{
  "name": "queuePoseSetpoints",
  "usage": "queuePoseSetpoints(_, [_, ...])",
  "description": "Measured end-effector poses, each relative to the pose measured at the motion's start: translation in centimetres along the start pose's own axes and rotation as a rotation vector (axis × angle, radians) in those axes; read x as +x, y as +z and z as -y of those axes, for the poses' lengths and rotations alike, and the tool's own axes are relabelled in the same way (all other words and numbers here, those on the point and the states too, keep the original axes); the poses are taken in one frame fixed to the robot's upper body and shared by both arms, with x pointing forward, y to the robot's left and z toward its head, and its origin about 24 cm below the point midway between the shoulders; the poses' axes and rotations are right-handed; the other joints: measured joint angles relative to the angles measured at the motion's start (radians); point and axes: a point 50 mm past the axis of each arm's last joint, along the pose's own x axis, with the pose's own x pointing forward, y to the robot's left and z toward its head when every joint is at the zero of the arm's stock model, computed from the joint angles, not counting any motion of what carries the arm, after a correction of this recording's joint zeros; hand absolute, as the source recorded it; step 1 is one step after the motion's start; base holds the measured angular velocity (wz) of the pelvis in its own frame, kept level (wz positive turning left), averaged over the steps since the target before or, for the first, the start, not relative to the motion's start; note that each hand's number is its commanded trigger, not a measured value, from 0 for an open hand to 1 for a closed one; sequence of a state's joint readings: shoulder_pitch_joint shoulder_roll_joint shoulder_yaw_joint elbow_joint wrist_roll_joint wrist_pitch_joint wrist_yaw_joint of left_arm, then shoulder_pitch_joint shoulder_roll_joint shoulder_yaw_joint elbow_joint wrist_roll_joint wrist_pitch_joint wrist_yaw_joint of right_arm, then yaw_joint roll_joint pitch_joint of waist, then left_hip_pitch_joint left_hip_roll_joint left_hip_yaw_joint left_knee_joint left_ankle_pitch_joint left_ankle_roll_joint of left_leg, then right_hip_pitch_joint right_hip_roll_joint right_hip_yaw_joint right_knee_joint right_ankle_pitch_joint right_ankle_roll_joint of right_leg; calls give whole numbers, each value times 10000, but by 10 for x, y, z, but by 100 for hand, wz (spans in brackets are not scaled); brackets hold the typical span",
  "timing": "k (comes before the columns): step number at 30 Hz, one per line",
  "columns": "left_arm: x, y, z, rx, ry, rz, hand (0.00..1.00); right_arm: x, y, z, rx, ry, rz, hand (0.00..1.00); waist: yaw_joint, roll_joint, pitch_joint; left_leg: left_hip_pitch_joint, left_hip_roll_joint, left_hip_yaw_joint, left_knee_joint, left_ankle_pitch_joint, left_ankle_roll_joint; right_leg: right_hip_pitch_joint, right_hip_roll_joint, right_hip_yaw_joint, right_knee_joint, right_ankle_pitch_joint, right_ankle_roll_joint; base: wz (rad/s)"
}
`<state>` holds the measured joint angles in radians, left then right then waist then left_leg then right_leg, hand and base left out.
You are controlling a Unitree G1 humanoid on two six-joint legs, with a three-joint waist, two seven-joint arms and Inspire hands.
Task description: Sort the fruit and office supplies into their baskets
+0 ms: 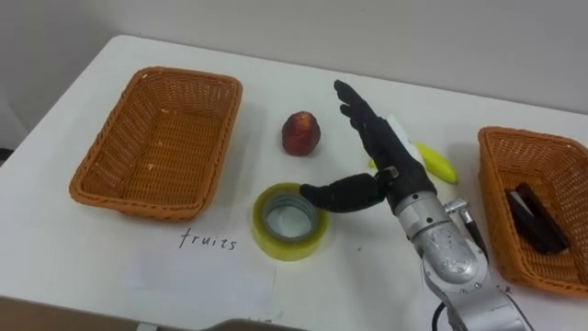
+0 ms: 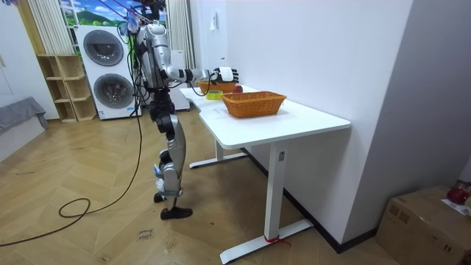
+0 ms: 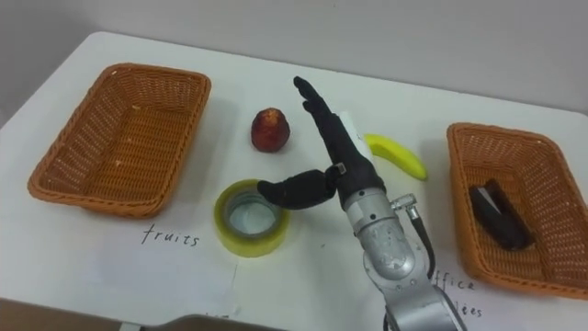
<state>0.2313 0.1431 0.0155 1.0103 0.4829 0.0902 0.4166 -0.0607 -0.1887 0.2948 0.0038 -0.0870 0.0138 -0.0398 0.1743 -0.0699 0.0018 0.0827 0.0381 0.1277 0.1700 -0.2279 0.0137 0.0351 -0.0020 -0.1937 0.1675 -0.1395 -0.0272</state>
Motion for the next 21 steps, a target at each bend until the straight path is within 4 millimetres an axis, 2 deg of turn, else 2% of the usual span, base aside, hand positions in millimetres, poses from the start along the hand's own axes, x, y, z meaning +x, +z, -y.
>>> queuePoseSetpoints(6, [2, 2, -1, 100, -159, -196, 0, -1, -12, -11, -687, 544, -528, 0, -8, -29, -7, -15, 17, 9, -76, -3, -3, -21, 12, -59, 32, 1, -2, 0])
queuePoseSetpoints(9, [3, 5, -2, 104, -223, -176, 0, -3, -24, -23, -1173, 1282, -1149, 0, 32, -134, 7, -23, 13, -7, -75, -3, -3, -23, 17, -67, 29, 1, -2, 0])
queuePoseSetpoints(11, [3, 5, -3, 125, -234, -216, 0, -4, -25, -24, -1535, 1399, -1250, 0, 48, -193, 27, -26, 9, -28, -64, -4, -1, -24, 33, -58, 27, 1, -2, 0])
queuePoseSetpoints(14, [3, 5, -3, 131, -275, -234, 0, -3, -24, -23, -2030, 1369, -1217, 0, 48, -253, 3, -23, 3, -70, -57, -4, -1, -11, 31, -64, 23, 1, -1, 3])
queuePoseSetpoints(21, [3, 5, -3, 122, -307, -203, 0, 0, -25, -23, -2382, 1347, -1204, 0, 78, -255, 9, -18, -1, -194, -57, -4, -1, 17, 33, -83, 10, 1, -1, 2])
